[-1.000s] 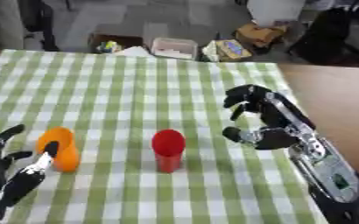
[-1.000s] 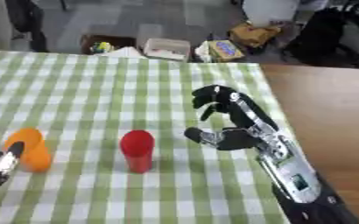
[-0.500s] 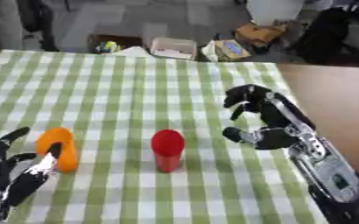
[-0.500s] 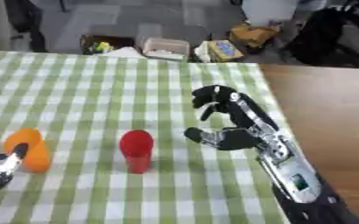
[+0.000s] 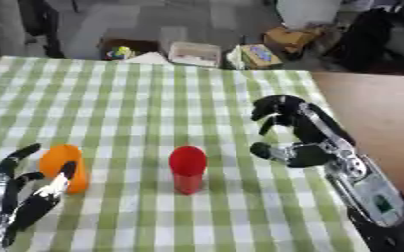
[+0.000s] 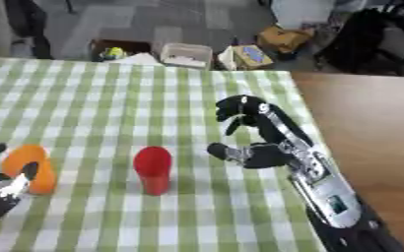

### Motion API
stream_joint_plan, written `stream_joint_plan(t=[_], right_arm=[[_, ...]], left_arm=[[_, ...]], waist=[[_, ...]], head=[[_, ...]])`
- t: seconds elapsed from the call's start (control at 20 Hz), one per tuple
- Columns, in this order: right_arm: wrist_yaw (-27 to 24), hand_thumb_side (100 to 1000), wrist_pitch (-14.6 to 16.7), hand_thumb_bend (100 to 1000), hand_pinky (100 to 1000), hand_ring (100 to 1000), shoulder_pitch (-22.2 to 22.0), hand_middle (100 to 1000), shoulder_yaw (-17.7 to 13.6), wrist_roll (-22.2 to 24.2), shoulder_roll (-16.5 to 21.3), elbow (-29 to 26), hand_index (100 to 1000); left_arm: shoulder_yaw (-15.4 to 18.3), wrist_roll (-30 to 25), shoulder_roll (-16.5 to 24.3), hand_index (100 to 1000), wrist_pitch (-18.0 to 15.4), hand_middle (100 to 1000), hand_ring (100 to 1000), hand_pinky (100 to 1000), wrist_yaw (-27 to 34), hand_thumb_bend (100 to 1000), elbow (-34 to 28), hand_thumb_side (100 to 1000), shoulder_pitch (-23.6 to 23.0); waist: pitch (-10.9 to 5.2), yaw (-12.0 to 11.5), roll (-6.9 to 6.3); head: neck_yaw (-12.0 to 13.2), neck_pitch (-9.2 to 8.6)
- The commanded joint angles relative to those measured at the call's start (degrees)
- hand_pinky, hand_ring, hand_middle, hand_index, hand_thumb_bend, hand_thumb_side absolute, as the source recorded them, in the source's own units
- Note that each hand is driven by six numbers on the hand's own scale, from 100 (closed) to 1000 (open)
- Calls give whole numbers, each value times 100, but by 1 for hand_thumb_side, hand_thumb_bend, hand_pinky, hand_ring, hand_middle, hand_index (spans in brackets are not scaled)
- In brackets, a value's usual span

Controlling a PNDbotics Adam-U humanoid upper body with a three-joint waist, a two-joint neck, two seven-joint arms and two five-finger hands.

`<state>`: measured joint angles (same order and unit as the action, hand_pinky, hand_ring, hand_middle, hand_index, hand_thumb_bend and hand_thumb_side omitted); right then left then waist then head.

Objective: Pour the contents of one cup into another cup.

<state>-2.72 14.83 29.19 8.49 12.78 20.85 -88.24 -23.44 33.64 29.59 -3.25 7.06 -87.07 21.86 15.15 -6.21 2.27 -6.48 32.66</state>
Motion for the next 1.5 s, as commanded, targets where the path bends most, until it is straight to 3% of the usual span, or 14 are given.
stream_joint_plan(t=[0.05,1.5], right_arm=[[-44,300,-2,611,518,684,76,632,-28,8,72,-101,763],[-68,305,-6,607,515,682,63,629,-33,28,33,-84,762]], left_arm=[[-19,-56,62,821,6,801,1000,664,-19,576,-59,374,112],[-218,-312,0,796,45,763,1000,592,25,589,355,403,366]], waist=[[-89,11,-23],[-75,42,2]], head=[[-1,-41],[-29,-18]])
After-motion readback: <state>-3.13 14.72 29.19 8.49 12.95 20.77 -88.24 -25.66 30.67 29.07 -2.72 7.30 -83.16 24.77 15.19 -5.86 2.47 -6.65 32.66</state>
